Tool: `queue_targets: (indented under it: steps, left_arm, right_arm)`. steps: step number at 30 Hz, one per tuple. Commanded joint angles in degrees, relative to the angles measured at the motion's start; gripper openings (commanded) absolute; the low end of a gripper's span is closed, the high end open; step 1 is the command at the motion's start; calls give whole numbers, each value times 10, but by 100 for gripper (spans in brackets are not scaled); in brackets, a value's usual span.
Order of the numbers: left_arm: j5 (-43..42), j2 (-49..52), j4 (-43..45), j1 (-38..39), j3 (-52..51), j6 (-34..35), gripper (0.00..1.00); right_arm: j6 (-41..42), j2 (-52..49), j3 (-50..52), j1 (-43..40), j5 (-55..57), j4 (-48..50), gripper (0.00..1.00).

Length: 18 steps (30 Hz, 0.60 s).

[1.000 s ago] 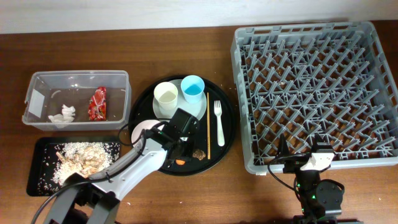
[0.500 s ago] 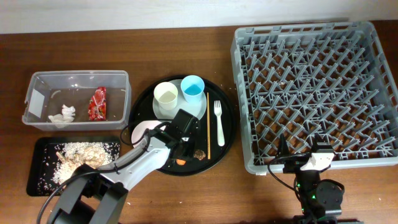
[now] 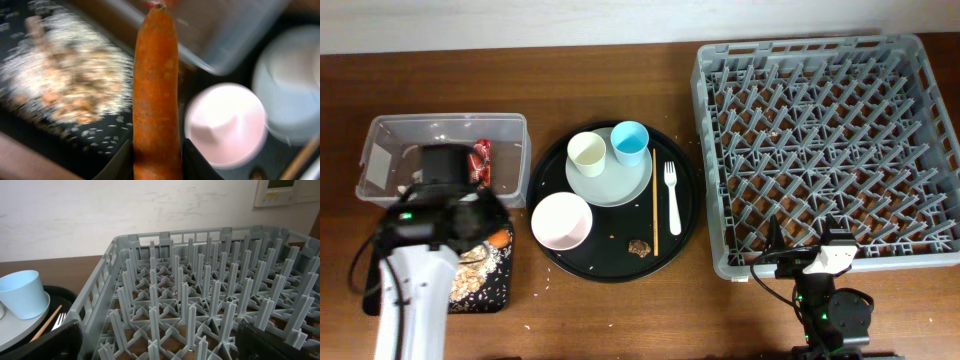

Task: Sort waste into correct bins and load items into the dishwasher rack
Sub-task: 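Drop the carrot onto the black tray with the left gripper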

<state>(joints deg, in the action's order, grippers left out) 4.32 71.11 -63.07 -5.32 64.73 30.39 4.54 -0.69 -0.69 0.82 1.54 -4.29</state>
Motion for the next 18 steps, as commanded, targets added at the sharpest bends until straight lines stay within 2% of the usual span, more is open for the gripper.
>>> queue_targets:
  steps: [1,3,5,9,17,18]
  left_arm:
    - [48,-9,3,-103,-52,145,0]
    - [56,-9,54,-158,-123,184,0]
    - [62,-9,115,-202,-186,184,0]
    - [63,-9,136,-308,-216,184,1]
    - [64,17,173,-313,-219,184,2]
    - [64,28,176,-313,-221,184,12]
  right_arm:
    - [2,3,4,3,6,-3,99]
    - [2,3,4,3,6,-3,99]
    - [2,3,4,3,6,-3,99]
    - [2,3,4,3,6,-3,99]
    - [2,3,4,3,6,-2,99]
    - [2,3,4,3,6,-3,99]
